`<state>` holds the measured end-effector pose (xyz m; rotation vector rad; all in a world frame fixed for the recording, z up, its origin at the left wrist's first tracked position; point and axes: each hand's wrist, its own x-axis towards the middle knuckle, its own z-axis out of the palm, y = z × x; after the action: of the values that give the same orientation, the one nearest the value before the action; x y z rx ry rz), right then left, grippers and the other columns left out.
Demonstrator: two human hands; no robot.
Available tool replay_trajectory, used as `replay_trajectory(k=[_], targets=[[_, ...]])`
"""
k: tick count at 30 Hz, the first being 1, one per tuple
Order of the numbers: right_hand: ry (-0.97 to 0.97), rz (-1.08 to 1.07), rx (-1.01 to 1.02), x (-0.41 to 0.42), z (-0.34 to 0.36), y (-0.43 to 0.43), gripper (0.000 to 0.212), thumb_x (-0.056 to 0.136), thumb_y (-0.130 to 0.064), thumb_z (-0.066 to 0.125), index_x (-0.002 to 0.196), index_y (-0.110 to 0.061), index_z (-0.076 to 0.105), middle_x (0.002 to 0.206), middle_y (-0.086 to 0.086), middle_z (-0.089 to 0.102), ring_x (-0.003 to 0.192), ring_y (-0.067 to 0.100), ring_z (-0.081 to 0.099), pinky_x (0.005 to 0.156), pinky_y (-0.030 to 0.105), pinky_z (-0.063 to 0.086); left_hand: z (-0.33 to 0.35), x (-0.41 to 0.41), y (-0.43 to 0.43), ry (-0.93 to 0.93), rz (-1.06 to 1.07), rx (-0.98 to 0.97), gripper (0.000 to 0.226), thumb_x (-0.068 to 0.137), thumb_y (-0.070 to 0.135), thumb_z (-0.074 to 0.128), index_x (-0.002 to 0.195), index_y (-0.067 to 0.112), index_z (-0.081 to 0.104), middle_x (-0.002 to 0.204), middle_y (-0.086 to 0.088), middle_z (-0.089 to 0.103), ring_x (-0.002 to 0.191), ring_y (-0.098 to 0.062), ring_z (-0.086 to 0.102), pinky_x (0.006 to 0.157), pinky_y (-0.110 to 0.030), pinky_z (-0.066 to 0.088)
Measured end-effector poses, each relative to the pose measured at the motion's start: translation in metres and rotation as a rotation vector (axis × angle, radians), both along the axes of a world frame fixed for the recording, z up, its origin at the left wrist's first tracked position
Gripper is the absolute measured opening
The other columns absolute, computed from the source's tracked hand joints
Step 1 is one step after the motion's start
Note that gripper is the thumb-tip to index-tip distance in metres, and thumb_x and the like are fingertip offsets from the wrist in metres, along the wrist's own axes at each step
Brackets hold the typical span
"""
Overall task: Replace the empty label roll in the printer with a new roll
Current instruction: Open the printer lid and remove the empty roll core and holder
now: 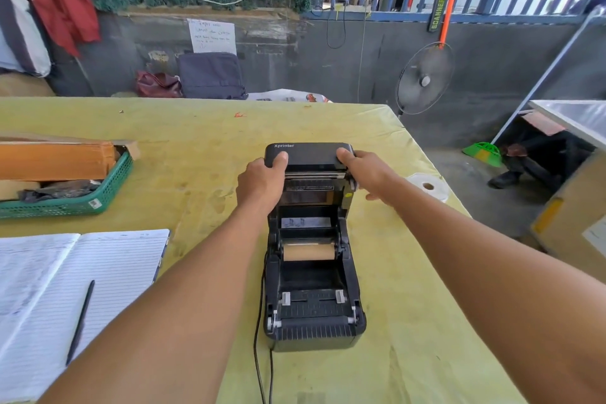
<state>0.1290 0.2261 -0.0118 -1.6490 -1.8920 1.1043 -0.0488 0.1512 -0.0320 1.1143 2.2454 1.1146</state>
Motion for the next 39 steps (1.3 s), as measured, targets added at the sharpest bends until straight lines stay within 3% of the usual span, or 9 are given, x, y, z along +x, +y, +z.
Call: replay_trajectory(k=[6, 13, 18, 23, 25, 27, 30, 34, 39], targets=[[0.165, -0.069, -0.151, -0.011, -0.007, 0.015, 0.063, 0.098, -0.061, 0.031, 0.141, -0.017, 0.044, 0.135, 0.012, 0.056, 0.12, 0.034, 0.054, 0.088, 0.044, 0.049, 0.003, -0.007, 0.015, -0.013, 0.007, -0.087, 0.069, 0.091, 0.069, 0.034, 0.115, 0.011, 0.063, 0.109, -0.01, 0.067, 0.095, -0.032, 0.062, 0.077, -0.04, 0.049], [0.198, -0.067, -0.22, -0.012, -0.008, 0.016, 0.07, 0.094, -0.066, 0.031, 0.139, -0.015, 0.045, 0.141, 0.011, 0.052, 0.123, 0.033, 0.052, 0.084, 0.042, 0.05, 0.005, -0.006, 0.015, -0.081, 0.036, -0.1, 0.068, 0.091, 0.069, 0.036, 0.108, 0.008, 0.062, 0.112, -0.015, 0.066, 0.1, -0.037, 0.064, 0.085, -0.044, 0.052], [0.207, -0.095, -0.204, -0.01, -0.009, 0.011, 0.073, 0.093, -0.068, 0.03, 0.14, -0.015, 0.046, 0.139, 0.01, 0.053, 0.122, 0.032, 0.053, 0.09, 0.044, 0.05, 0.011, -0.002, 0.006, -0.178, 0.009, -0.081, 0.068, 0.093, 0.067, 0.037, 0.124, 0.009, 0.056, 0.124, -0.01, 0.059, 0.098, -0.03, 0.055, 0.095, -0.047, 0.051], [0.245, -0.181, -0.109, 0.003, -0.021, -0.007, 0.064, 0.1, -0.058, 0.021, 0.145, -0.015, 0.037, 0.128, 0.005, 0.048, 0.121, 0.033, 0.05, 0.095, 0.049, 0.046, 0.001, -0.005, -0.016, -0.362, -0.06, -0.082, 0.094, 0.085, 0.077, 0.026, 0.15, 0.01, 0.029, 0.153, -0.011, 0.037, 0.136, -0.034, 0.039, 0.108, -0.055, 0.038], [0.165, -0.235, -0.031, 0.017, -0.031, -0.015, 0.052, 0.103, -0.043, 0.028, 0.139, -0.008, 0.041, 0.121, 0.011, 0.053, 0.111, 0.033, 0.057, 0.092, 0.051, 0.051, -0.015, -0.01, -0.028, -0.31, -0.024, -0.084, 0.073, 0.094, 0.057, 0.032, 0.148, 0.008, 0.032, 0.15, -0.017, 0.041, 0.131, -0.037, 0.045, 0.106, -0.055, 0.041], [0.051, -0.227, -0.013, 0.032, -0.044, -0.024, 0.04, 0.1, -0.022, 0.04, 0.132, -0.001, 0.051, 0.111, 0.015, 0.061, 0.098, 0.031, 0.064, 0.088, 0.051, 0.055, -0.03, -0.013, -0.045, -0.169, -0.036, -0.12, 0.048, 0.098, 0.021, 0.041, 0.144, 0.008, 0.042, 0.145, -0.016, 0.048, 0.126, -0.035, 0.051, 0.104, -0.044, 0.045], [-0.102, -0.066, -0.081, 0.047, -0.067, -0.044, 0.028, 0.094, -0.013, 0.061, 0.12, -0.005, 0.063, 0.103, 0.017, 0.069, 0.09, 0.03, 0.068, 0.084, 0.045, 0.058, -0.056, -0.012, -0.067, -0.013, -0.189, -0.219, 0.051, 0.091, -0.002, 0.05, 0.14, 0.013, 0.053, 0.144, -0.011, 0.052, 0.129, -0.029, 0.05, 0.101, -0.031, 0.041], [-0.369, 0.259, 0.049, 0.044, -0.091, -0.068, 0.057, 0.085, -0.027, 0.077, 0.137, -0.017, 0.056, 0.13, 0.011, 0.061, 0.113, 0.029, 0.06, 0.087, 0.032, 0.045, -0.083, -0.003, -0.077, 0.086, -0.334, -0.237, 0.061, 0.087, 0.008, 0.069, 0.143, 0.015, 0.049, 0.146, -0.006, 0.05, 0.132, -0.025, 0.047, 0.105, -0.03, 0.036], [-0.366, 0.273, 0.106, 0.028, -0.111, -0.071, 0.067, 0.087, -0.032, 0.074, 0.146, -0.02, 0.044, 0.139, 0.013, 0.054, 0.125, 0.032, 0.052, 0.102, 0.04, 0.042, -0.11, 0.003, -0.067, 0.138, -0.318, -0.197, 0.059, 0.09, 0.023, 0.069, 0.144, 0.015, 0.047, 0.143, -0.01, 0.05, 0.132, -0.027, 0.047, 0.111, -0.036, 0.035]])
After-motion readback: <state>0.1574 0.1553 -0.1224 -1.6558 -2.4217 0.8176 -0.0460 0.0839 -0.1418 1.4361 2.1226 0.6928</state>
